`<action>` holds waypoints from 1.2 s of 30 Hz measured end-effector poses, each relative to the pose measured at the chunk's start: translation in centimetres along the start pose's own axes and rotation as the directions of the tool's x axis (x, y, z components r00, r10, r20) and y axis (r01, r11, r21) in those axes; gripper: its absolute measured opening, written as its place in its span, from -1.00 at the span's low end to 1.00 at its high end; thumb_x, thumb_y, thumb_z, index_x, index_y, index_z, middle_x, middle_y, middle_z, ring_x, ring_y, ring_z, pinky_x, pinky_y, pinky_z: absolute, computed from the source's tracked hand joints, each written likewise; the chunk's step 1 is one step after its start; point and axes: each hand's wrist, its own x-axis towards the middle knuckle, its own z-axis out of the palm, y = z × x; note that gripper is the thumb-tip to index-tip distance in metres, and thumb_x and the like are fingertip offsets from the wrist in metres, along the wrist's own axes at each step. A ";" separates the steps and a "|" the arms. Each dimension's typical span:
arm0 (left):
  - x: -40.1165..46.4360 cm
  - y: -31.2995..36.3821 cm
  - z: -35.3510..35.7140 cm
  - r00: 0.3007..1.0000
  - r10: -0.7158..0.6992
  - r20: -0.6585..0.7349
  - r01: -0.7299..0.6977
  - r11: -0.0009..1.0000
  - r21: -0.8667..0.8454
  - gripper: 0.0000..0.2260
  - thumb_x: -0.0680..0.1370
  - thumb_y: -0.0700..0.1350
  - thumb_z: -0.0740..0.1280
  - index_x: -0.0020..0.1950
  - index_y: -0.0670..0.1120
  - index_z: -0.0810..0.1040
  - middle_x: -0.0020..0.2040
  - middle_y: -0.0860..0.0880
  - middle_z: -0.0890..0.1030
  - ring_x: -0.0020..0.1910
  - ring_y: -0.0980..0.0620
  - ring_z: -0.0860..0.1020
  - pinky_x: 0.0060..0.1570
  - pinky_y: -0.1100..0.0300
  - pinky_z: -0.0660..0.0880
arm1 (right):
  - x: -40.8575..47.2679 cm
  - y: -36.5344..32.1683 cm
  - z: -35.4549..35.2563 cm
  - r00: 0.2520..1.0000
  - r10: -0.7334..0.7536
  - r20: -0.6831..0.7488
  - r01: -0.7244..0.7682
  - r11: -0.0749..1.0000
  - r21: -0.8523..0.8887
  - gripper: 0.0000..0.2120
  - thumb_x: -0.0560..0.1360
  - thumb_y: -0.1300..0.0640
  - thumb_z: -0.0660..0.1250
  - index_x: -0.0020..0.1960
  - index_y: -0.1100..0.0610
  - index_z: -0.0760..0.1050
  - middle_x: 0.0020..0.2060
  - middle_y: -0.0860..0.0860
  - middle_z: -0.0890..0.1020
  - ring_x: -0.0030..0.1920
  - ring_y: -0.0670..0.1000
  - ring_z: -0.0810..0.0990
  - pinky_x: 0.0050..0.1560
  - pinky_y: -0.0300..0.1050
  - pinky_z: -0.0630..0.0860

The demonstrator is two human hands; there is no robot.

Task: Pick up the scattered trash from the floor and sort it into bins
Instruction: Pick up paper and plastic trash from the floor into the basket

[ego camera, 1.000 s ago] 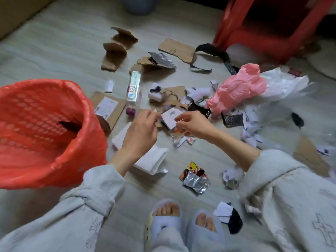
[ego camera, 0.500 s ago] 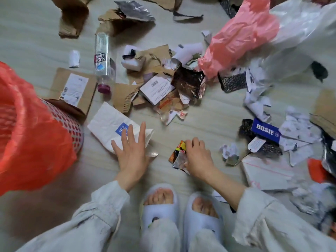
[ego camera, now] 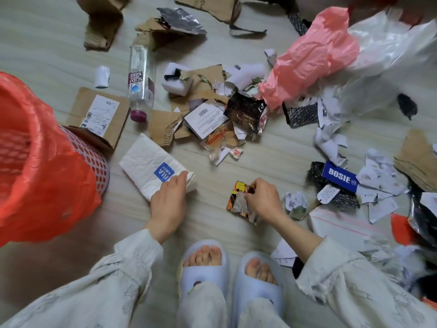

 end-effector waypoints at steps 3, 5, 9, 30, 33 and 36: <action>-0.9 0.6 -2.6 0.997 0.018 -0.077 -0.023 0.998 -0.062 -0.54 0.51 -0.30 0.12 0.40 -0.03 0.23 0.29 -0.07 0.43 0.19 -0.15 0.43 0.02 -0.01 0.39 | -0.6 -2.3 -2.7 0.999 0.030 -0.014 -0.028 0.987 0.161 -0.93 0.40 0.20 0.37 -0.23 0.20 0.53 -0.27 0.13 0.53 -0.16 0.11 0.47 -0.28 -0.14 0.30; -1.6 0.7 -4.6 0.992 0.031 -0.125 -0.040 0.997 -0.070 -0.54 0.52 -0.30 0.10 0.41 -0.03 0.23 0.31 -0.07 0.42 0.22 -0.14 0.41 0.03 0.03 0.37 | -1.4 -4.1 -4.5 1.000 0.010 -0.021 -0.004 0.968 0.251 -0.81 0.39 0.22 0.39 -0.36 0.15 0.45 -0.34 0.09 0.50 -0.22 0.06 0.42 -0.36 -0.10 0.24; -3.4 0.4 -9.3 0.957 0.041 -0.288 -0.088 0.985 -0.149 -0.53 0.51 -0.29 0.13 0.41 -0.04 0.24 0.29 -0.07 0.41 0.24 -0.14 0.38 -0.02 -0.03 0.39 | -3.8 -8.9 -7.9 0.995 -0.050 -0.085 0.082 0.894 0.441 -0.90 0.41 0.21 0.40 -0.28 0.15 0.54 -0.30 0.08 0.53 -0.23 0.03 0.45 -0.34 -0.16 0.34; -7.2 -14.3 -24.8 0.490 -0.251 -0.835 -0.016 0.955 -0.296 -0.55 0.46 -0.35 0.18 0.32 -0.05 0.43 0.17 -0.16 0.50 0.12 -0.22 0.47 -0.07 -0.07 0.42 | -12.5 -34.8 -1.3 0.817 -0.503 0.280 0.286 0.777 0.561 -0.68 0.54 0.15 0.28 0.25 0.23 0.44 -0.15 0.14 0.56 -0.29 0.03 0.56 -0.11 -0.03 0.63; -6.4 -14.7 -24.2 0.497 -0.214 -0.841 -0.094 0.950 -0.297 -0.53 0.44 -0.36 0.21 0.31 -0.04 0.45 0.15 -0.12 0.52 0.13 -0.17 0.47 -0.02 -0.02 0.43 | -11.4 -34.2 -1.7 0.826 -0.501 0.259 0.282 0.764 0.580 -0.68 0.57 0.08 0.23 0.25 0.23 0.43 -0.01 0.15 0.55 -0.15 0.04 0.58 -0.10 -0.06 0.63; -5.3 -12.7 -24.1 0.516 -0.123 -0.848 -0.269 0.916 -0.297 -0.52 0.42 -0.38 0.24 0.29 -0.06 0.47 0.11 -0.11 0.56 0.09 -0.14 0.50 0.03 0.05 0.43 | -9.3 -32.5 -4.1 0.843 -0.512 0.164 0.254 0.647 0.719 -0.68 0.60 0.04 0.16 0.24 0.21 0.41 0.16 0.14 0.51 0.09 0.07 0.56 0.06 -0.04 0.58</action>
